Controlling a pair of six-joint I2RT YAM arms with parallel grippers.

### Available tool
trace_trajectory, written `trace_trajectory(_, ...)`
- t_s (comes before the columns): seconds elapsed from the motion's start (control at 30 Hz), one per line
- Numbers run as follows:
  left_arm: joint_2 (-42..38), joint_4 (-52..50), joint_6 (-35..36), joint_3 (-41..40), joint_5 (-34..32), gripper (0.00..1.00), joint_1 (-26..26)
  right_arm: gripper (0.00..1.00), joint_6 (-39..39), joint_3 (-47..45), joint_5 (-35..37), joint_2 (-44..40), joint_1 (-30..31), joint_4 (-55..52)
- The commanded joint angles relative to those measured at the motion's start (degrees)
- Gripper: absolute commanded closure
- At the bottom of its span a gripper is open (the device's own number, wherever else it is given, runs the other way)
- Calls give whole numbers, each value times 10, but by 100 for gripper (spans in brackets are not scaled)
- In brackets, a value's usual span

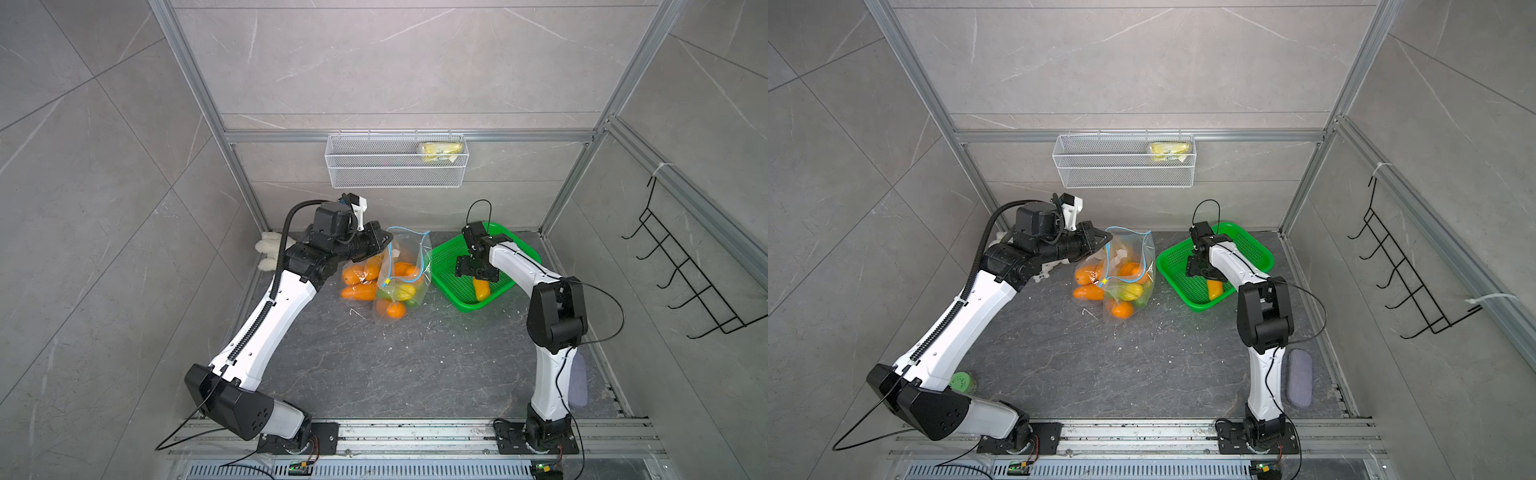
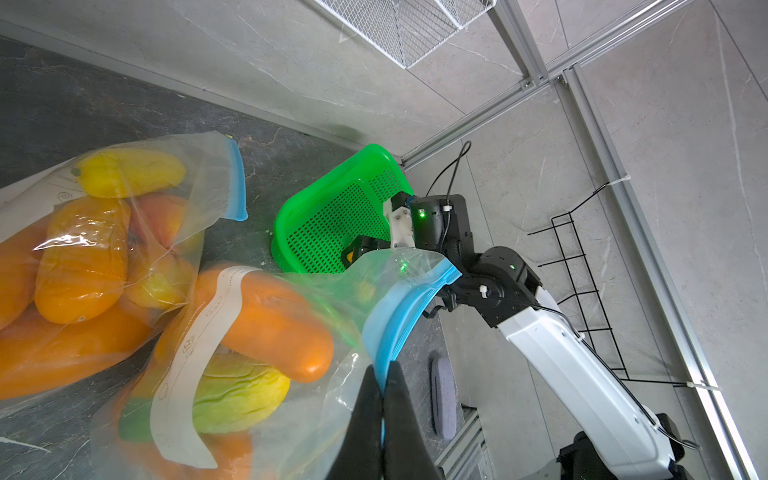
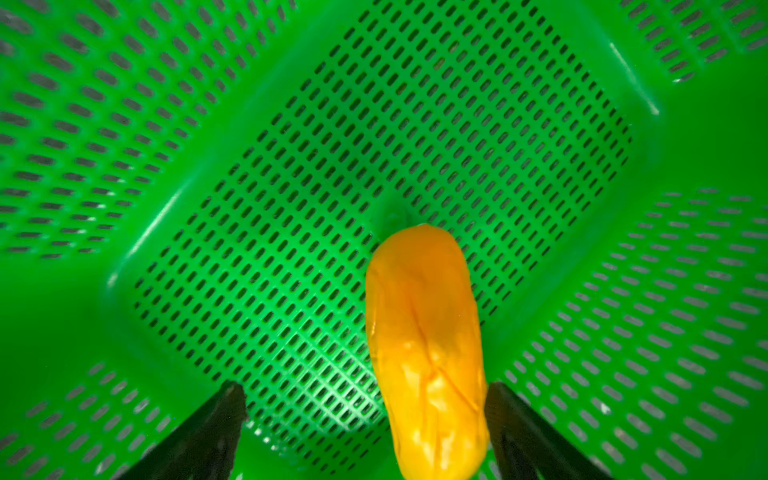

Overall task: Place the mango in a zip-top bag and seal the zipper
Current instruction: Pick up the mango from the basket, then place the mango in the zipper food storage bag.

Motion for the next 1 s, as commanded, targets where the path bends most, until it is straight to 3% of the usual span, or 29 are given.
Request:
trace_trajectory(0.0, -24, 22, 16, 3, -6, 100, 2, 8, -42, 20, 30, 39, -6, -29)
trace_trajectory(0.17, -19, 24, 12, 2, -4, 100, 2, 12, -61, 32, 14, 68, -15, -31)
trace_trajectory(0.3, -19, 27, 11, 0, -6, 100, 2, 35, -63, 40, -23, 71, -18, -20)
trace_trajectory(0.37, -20, 25, 11, 0, -8, 100, 2, 52, -61, 38, -46, 54, -18, -8)
trace_trajectory(0.53, -19, 22, 13, 4, -11, 100, 2, 77, -49, -36, -136, -78, -16, 101)
trace_trajectory(0.77, -4, 26, 10, 5, -9, 100, 2, 87, -27, -246, -214, -342, 44, 407)
trace_trajectory(0.87, 3, 23, 10, 9, -10, 100, 2, 87, -23, -302, -247, -400, 106, 547)
trace_trajectory(0.97, 8, 21, 9, 13, -11, 100, 2, 87, -26, -320, -278, -400, 168, 658)
